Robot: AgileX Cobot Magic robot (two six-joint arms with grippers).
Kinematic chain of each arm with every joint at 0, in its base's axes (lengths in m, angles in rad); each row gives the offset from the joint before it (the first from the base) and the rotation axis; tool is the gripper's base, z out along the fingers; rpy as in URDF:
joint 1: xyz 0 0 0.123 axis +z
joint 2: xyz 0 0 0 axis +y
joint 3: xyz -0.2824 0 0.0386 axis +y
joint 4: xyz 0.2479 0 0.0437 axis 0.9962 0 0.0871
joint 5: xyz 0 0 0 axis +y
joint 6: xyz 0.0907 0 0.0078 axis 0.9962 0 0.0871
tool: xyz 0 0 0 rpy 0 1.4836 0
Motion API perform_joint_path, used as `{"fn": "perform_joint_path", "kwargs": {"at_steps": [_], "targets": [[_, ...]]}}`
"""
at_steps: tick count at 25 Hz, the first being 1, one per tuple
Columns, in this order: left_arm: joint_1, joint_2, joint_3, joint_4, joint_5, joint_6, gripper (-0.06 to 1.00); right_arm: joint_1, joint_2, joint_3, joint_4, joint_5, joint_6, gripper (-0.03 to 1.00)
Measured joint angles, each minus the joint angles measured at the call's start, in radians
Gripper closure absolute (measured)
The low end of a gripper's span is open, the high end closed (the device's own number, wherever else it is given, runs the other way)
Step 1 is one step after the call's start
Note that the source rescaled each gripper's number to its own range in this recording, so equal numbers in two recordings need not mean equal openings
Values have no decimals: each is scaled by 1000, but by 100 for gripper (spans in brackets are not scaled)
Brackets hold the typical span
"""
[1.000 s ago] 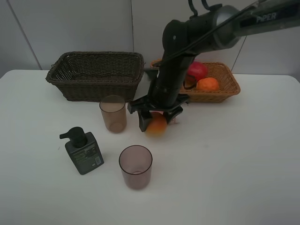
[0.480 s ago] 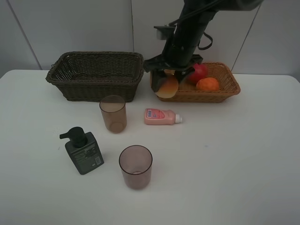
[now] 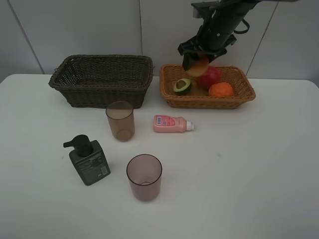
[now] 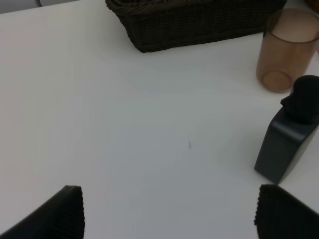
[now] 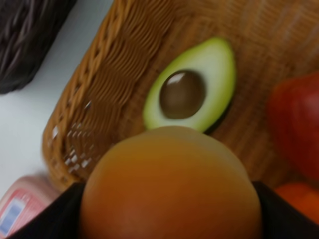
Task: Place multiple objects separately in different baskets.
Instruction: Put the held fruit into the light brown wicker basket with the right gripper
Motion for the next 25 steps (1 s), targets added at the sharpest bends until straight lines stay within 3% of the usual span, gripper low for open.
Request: {"fn": "perform_joint_path", "kwargs": {"at_steps": [13,25], "targets": [[0,0,0,0,0,0,2,-14,81,-1,1,-125,-53,93],[0,0,0,0,0,0,2,-14,94,0,2,-117,-55,93]]}}
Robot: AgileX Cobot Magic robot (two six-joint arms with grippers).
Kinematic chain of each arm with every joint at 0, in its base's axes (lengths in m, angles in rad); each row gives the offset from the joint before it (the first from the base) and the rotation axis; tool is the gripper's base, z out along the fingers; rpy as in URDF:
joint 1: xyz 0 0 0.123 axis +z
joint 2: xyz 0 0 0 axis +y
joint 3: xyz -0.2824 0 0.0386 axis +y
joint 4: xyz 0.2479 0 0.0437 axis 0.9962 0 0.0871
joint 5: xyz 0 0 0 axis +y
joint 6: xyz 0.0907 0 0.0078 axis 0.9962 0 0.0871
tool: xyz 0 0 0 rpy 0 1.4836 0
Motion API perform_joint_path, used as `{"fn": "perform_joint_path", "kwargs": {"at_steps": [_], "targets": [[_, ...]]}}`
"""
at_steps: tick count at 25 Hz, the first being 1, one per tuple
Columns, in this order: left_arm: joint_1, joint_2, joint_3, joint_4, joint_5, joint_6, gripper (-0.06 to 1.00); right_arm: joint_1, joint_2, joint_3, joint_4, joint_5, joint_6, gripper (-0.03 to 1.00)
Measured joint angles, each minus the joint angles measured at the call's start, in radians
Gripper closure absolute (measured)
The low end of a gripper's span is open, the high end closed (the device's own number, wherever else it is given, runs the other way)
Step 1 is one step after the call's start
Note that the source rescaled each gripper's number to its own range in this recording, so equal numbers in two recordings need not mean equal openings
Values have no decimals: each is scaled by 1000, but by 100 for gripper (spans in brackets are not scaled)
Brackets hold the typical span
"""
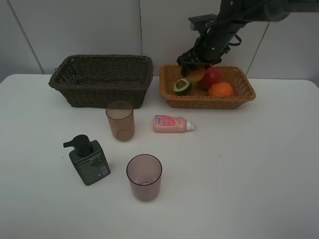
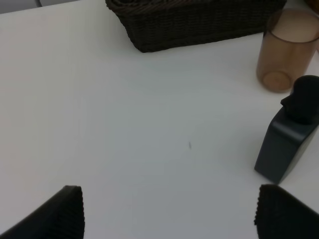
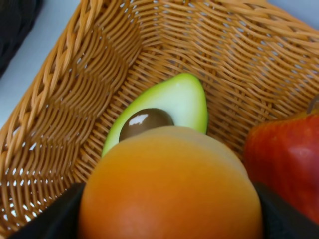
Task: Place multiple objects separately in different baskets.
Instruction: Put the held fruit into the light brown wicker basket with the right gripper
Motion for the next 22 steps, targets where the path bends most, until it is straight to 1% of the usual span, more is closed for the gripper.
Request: {"fn": "perform_joint_path", "kwargs": {"at_steps": [6,12,13,14,17,19,22], "targets": [[0,0,0,0,0,0,2,0,0,0,0,29,0,93],[0,0,0,0,0,0,2,0,0,0,-1,30,0,93],[0,0,0,0,0,0,2,0,0,0,-1,30,0,92],[0,0,0,0,0,0,2,0,0,0,-1,29,0,87],[0,0,0,0,0,0,2,0,0,0,-1,28,0,64],[0,0,0,0,0,0,2,0,0,0,-1,27,0,57],[0,0,0,0,0,0,2,0,0,0,-3,27,0,53]]}}
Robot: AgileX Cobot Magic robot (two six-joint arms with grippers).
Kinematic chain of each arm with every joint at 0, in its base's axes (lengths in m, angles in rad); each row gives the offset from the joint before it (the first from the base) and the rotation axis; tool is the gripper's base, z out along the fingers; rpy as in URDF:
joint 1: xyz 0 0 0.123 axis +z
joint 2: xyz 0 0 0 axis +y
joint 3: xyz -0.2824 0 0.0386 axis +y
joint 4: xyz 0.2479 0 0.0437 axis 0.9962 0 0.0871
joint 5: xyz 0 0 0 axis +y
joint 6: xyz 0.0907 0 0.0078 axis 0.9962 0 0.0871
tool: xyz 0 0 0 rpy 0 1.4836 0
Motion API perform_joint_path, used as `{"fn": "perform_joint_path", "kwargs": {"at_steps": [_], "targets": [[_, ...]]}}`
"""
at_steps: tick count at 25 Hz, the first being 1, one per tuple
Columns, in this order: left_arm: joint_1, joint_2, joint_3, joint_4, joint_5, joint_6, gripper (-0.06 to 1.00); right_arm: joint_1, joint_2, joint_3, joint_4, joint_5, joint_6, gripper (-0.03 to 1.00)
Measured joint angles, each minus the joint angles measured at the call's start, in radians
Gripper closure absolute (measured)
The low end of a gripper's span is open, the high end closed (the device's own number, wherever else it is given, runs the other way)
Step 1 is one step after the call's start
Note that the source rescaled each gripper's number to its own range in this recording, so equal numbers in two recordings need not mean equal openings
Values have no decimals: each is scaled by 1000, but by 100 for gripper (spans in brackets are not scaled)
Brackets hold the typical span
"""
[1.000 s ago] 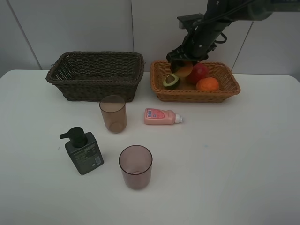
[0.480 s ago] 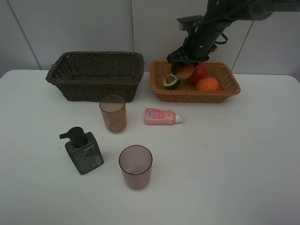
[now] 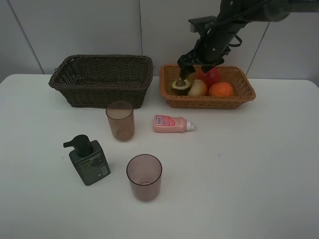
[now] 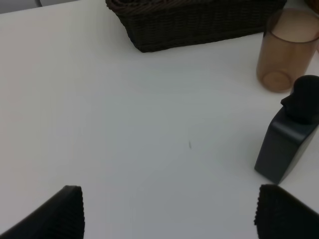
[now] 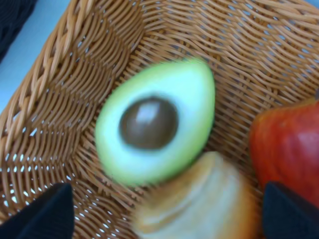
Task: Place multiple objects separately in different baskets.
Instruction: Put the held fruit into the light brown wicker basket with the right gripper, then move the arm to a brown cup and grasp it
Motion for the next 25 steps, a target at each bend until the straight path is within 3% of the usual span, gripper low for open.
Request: {"fn": "perform_joint_path", "kwargs": {"at_steps": [5,15,20,25], "targets": [[0,0,0,0,0,0,2,0,0,0,0,-1,0,41],[0,0,0,0,0,0,2,0,0,0,-4,9,14,35],[0,0,0,0,0,0,2,-1,-25,0,-18,65,28,11],[0,0,0,0,0,0,2,-1,-80,0,-58,124,27,4]]}}
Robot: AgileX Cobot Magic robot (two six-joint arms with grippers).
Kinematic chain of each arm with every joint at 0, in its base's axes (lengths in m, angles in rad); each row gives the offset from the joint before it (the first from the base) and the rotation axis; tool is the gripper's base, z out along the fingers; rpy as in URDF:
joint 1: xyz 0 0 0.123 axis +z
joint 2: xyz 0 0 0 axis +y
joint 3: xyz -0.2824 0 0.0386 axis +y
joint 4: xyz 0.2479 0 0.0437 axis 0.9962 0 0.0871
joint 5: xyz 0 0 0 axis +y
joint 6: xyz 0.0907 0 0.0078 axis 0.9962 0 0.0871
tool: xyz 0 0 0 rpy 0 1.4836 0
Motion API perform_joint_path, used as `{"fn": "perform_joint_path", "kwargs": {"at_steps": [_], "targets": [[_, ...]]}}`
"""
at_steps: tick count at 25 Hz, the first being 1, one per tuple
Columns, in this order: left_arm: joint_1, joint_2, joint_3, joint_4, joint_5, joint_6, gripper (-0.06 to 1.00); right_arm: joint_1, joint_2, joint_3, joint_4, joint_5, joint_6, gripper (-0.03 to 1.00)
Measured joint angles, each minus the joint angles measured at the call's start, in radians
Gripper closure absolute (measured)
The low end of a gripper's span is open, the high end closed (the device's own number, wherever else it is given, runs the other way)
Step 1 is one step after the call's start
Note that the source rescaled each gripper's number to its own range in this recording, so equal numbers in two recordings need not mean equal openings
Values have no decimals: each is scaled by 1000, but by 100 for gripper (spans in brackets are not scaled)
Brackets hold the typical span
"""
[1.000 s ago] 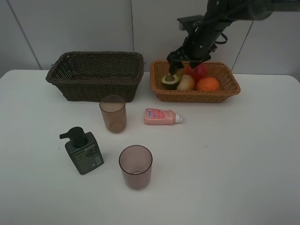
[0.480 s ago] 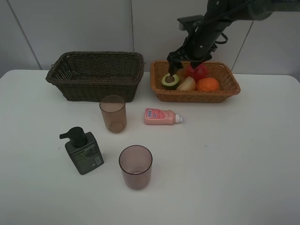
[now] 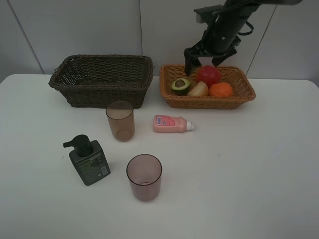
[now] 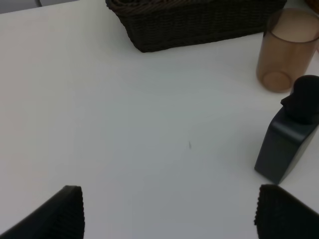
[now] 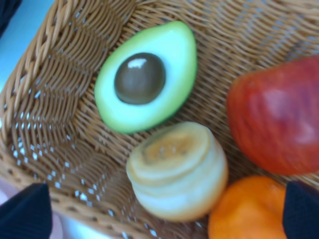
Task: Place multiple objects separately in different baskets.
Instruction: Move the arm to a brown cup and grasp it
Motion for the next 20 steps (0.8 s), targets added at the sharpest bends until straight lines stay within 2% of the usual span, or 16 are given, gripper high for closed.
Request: {"fn": "perform_joint_path", "kwargs": {"at_steps": [8,16,20], "targets": [[0,0,0,0,0,0,2,-1,-111,0,1,114,0,4],[0,0,0,0,0,0,2,-1,-202,5,24,249,75,4],[0,0,0,0,0,0,2,-3,-286,94,23,252,85,4]]}}
